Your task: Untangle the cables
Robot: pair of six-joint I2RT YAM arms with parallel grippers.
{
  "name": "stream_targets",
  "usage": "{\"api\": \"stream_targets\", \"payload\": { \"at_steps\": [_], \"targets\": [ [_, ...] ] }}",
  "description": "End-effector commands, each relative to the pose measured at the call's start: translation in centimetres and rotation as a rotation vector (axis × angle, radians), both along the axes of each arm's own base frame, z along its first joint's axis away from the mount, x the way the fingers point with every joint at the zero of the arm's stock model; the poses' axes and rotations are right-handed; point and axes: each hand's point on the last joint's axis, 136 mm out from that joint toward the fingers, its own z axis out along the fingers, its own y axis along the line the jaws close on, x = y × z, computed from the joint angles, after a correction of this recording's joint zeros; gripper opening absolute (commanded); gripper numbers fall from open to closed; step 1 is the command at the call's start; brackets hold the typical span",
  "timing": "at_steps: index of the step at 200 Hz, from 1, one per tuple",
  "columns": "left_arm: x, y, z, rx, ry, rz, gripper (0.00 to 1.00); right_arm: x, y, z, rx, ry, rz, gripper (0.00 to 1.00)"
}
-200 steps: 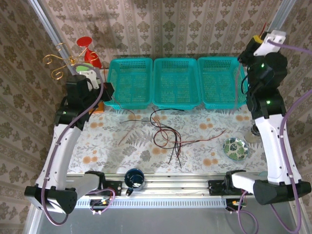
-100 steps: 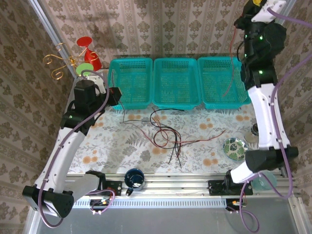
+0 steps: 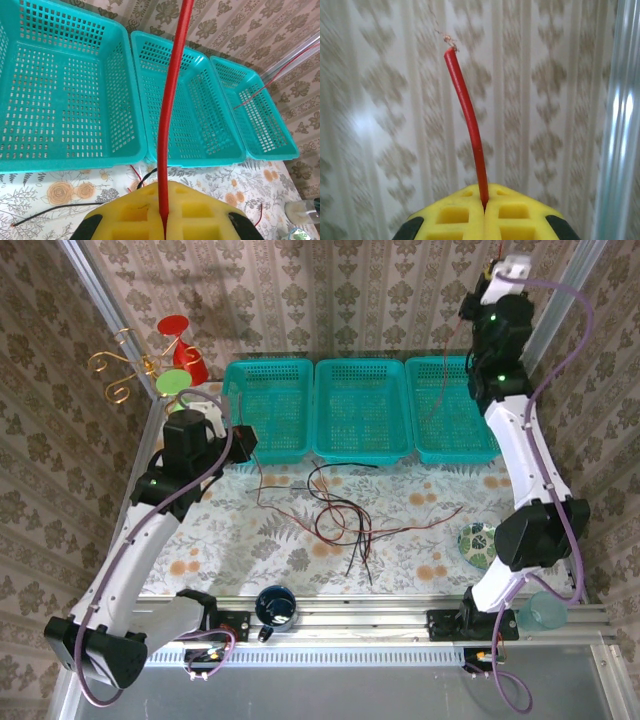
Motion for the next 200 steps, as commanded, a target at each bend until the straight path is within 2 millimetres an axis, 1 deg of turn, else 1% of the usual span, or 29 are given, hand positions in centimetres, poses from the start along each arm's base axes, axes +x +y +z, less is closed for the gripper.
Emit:
{"api": "stream_targets", "payload": {
  "at_steps": [1,17,27,28,40,49,53,54,56,62,76,80,89,103,139,157,159,161,175,184,191,196,200],
  "targets": [
    [0.1,-0.4,0.2,-0.02,-0.011,0.001,0.0,1.9,-2.7,-9.2,0.026,0.217,-0.162,0.0],
    [0.1,-0.6,0.1,-0.017,-0.005,-0.008,0.0,2.9,-3.0,-15.3,0.029,0.391,-0.187,0.0],
    [0.1,-0.8,-0.1,-0.013,0.001,-0.012,0.0,3.5,-2.9,-19.1,0.058,0.522,-0.17,0.0],
    [0.0,-0.8,-0.1,-0.012,0.002,-0.013,0.0,3.4,-2.9,-19.2,0.063,0.531,-0.166,0.0],
    [0.0,-1.0,-0.2,-0.011,0.006,-0.019,0.0,3.6,-2.9,-23.9,0.139,0.707,-0.153,0.0],
    [0.1,-1.2,-0.4,-0.007,0.01,-0.021,0.0,3.5,-3.0,-26.4,0.2,0.806,-0.166,0.0],
    [0.1,-1.3,-0.4,-0.006,0.01,-0.023,0.0,3.3,-2.9,-27.7,0.22,0.859,-0.171,0.0],
    [0.1,-1.3,-0.4,-0.006,0.01,-0.021,0.0,3.4,-2.9,-28.3,0.224,0.876,-0.174,0.0],
    [0.1,-1.3,-0.4,-0.006,0.01,-0.023,0.0,3.4,-2.8,-28.4,0.231,0.884,-0.171,0.0],
    [0.1,-1.5,-0.5,-0.005,0.013,-0.024,0.0,3.3,-2.6,-30.2,0.25,0.942,-0.166,0.0],
    [0.1,-1.8,-0.7,-0.005,0.015,-0.029,0.0,3.5,-1.8,-33.2,0.271,1.042,-0.135,0.0],
    [0.2,-1.9,-0.7,-0.005,0.017,-0.03,0.0,3.5,-1.8,-34.2,0.274,1.069,-0.137,0.0],
    [0.2,-2.2,-0.7,-0.004,0.018,-0.037,0.0,3.4,-1.9,-35.8,0.281,1.108,-0.146,0.0],
    [0.1,-2.5,-0.6,0.0,0.018,-0.045,0.0,3.2,-2.0,-38.0,0.311,1.17,-0.143,0.0],
    [0.2,-2.8,-0.8,0.006,0.021,-0.049,0.0,2.1,-1.1,-42.9,0.402,1.336,-0.1,0.0],
    [0.3,-2.9,-1.1,0.004,0.029,-0.052,0.0,1.5,-1.1,-44.9,0.473,1.373,-0.099,0.0],
    [0.0,-3.6,-1.1,0.005,0.029,-0.073,0.0,1.4,-1.1,-45.1,0.478,1.379,-0.099,0.0],
    [-0.2,-3.8,-1.1,0.005,0.029,-0.08,0.0,1.4,-1.1,-45.2,0.485,1.381,-0.1,0.0],
    [-0.4,-4.2,-1.1,0.008,0.032,-0.092,0.0,1.2,-0.9,-45.7,0.505,1.4,-0.084,0.01],
    [-0.4,-4.3,-1.1,0.009,0.033,-0.097,0.0,1.1,-1.0,-45.5,0.5,1.409,-0.084,0.03],
    [-0.5,-4.4,-1.1,0.011,0.037,-0.102,0.0,1.0,-1.2,-44.9,0.495,1.409,-0.079,0.07],
    [-0.6,-4.4,-1.1,0.009,0.038,-0.105,0.0,1.1,-1.4,-44.2,0.493,1.4,-0.078,0.12],
    [-0.6,-4.5,-1.0,0.01,0.04,-0.107,0.0,1.1,-1.6,-43.5,0.496,1.387,-0.08,0.18]
  ]
}}
